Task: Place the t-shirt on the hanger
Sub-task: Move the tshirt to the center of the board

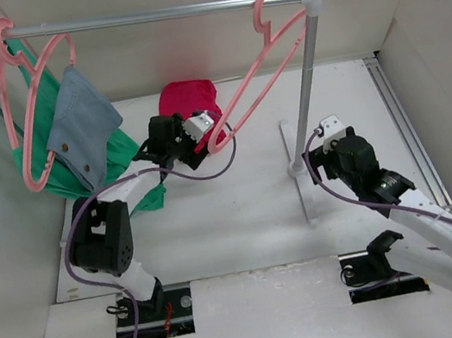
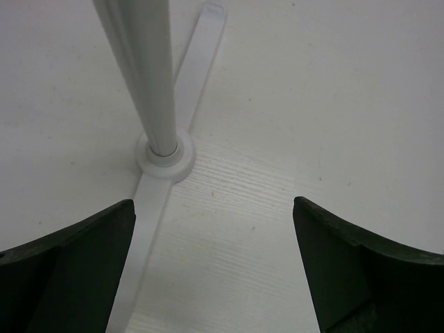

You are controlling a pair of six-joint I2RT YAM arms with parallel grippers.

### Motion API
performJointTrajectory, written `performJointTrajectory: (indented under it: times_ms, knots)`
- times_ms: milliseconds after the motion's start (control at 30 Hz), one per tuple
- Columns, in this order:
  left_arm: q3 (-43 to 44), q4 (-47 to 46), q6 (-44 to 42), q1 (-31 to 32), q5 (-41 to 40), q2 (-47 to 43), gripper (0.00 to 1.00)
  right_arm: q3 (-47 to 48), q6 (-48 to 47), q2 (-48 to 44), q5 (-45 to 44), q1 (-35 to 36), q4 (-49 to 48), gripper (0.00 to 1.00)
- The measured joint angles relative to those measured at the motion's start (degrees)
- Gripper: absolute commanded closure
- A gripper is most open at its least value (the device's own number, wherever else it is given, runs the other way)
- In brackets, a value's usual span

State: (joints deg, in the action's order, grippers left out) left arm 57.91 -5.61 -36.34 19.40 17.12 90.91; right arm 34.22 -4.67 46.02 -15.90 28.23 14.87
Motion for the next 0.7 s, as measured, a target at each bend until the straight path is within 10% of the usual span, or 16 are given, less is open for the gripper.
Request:
performJointTrajectory:
  times_ms: [367, 500, 700]
  knots:
    - [2.9, -3.7, -10.9, 0.0, -2.0, 13.3, 0.44, 4.7, -4.0, 6.5, 3.5, -5.0, -1.9, 0.00]
    - [2.9, -4.9, -12.5, 0.0, -2.4, 14.0, 1.00, 4.8, -4.5, 5.6, 4.1, -5.0, -2.1, 0.00]
    - [2.9, -7.3, -12.9, 0.0, -2.6, 14.0, 1.00, 4.8, -4.6, 1.0, 4.4, -5.0, -1.7, 0.00]
